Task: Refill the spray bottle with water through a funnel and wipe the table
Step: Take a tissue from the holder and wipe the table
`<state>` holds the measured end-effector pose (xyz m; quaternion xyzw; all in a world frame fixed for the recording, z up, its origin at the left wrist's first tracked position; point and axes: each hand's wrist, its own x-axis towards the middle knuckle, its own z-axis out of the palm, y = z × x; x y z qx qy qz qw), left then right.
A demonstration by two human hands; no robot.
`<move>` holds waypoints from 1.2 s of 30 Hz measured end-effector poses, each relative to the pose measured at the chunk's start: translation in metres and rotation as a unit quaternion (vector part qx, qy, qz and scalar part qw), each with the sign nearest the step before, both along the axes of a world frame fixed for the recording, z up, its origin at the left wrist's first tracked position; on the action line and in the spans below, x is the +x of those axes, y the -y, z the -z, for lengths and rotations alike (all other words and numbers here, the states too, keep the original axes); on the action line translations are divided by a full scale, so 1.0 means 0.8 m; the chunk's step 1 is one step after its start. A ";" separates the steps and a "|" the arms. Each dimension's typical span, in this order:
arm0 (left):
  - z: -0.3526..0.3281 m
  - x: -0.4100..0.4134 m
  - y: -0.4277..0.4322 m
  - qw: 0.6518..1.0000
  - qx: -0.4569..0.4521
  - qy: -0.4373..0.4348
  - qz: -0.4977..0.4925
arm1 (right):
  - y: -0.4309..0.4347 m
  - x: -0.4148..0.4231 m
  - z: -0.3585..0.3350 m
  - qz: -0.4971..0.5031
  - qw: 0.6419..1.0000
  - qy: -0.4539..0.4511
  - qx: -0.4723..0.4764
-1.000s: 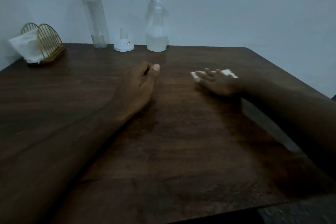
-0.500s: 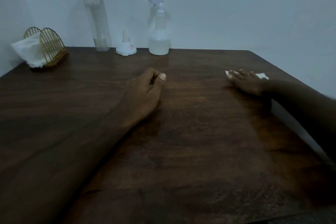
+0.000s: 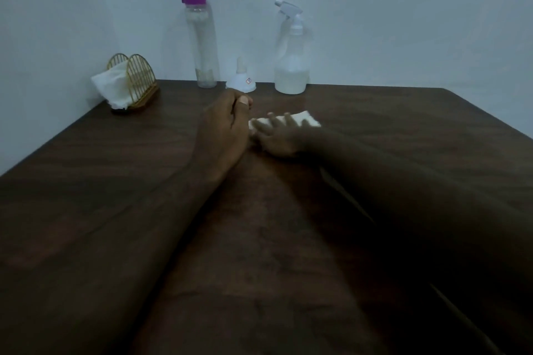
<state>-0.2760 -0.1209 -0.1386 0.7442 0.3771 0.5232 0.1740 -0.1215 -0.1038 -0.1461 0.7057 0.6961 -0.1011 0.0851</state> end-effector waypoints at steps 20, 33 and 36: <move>0.009 0.017 0.056 0.990 -0.079 -0.026 0.116 | 0.286 0.176 0.012 0.294 0.955 0.028 -0.002; 0.013 0.002 0.052 0.988 -0.095 -0.040 0.111 | 0.336 -0.069 0.010 -0.145 0.988 -0.059 0.013; 0.015 0.008 0.052 0.984 -0.106 -0.049 0.135 | 0.396 -0.006 0.005 -0.113 0.993 -0.029 0.030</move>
